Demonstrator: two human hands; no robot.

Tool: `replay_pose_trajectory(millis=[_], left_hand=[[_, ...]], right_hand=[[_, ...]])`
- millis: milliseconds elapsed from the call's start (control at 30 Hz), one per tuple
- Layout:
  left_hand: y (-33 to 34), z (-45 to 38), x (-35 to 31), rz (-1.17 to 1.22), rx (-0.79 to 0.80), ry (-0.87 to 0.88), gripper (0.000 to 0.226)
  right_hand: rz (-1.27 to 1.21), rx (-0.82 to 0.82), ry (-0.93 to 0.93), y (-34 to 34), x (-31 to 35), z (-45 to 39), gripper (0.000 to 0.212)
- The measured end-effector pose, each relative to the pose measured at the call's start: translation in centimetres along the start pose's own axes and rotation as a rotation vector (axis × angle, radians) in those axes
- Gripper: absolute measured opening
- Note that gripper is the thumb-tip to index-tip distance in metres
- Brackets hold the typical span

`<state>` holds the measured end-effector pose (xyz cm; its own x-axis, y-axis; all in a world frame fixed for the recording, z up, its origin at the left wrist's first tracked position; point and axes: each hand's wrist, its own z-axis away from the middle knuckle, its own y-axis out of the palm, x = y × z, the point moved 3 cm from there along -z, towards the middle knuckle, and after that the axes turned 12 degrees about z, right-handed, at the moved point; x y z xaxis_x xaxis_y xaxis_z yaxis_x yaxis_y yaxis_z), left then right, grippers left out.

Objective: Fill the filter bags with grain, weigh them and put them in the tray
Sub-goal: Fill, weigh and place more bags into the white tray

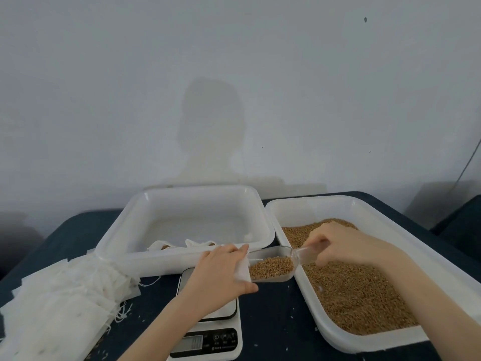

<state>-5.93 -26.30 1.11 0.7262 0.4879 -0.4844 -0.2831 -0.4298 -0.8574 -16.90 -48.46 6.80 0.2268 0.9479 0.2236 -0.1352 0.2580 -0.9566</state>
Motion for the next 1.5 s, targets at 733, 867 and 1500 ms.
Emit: replay_pose_trajectory(millis=[733, 867, 1500], left_hand=[[1.7, -1.8, 0.2, 0.627, -0.357, -0.215, 0.096], [2.2, -2.0, 0.2, 0.718, -0.375, -0.242, 0.095], [-0.3, -1.1, 4.2, 0.784, -0.408, -0.199, 0.024]], right_hand=[[1.131, -0.726, -0.147, -6.2, 12.0, -2.3, 0.040], [1.226, -0.756, -0.234, -6.2, 14.4, -2.8, 0.037], [0.713, -0.345, 0.191, -2.8, -0.1, -1.2, 0.025]])
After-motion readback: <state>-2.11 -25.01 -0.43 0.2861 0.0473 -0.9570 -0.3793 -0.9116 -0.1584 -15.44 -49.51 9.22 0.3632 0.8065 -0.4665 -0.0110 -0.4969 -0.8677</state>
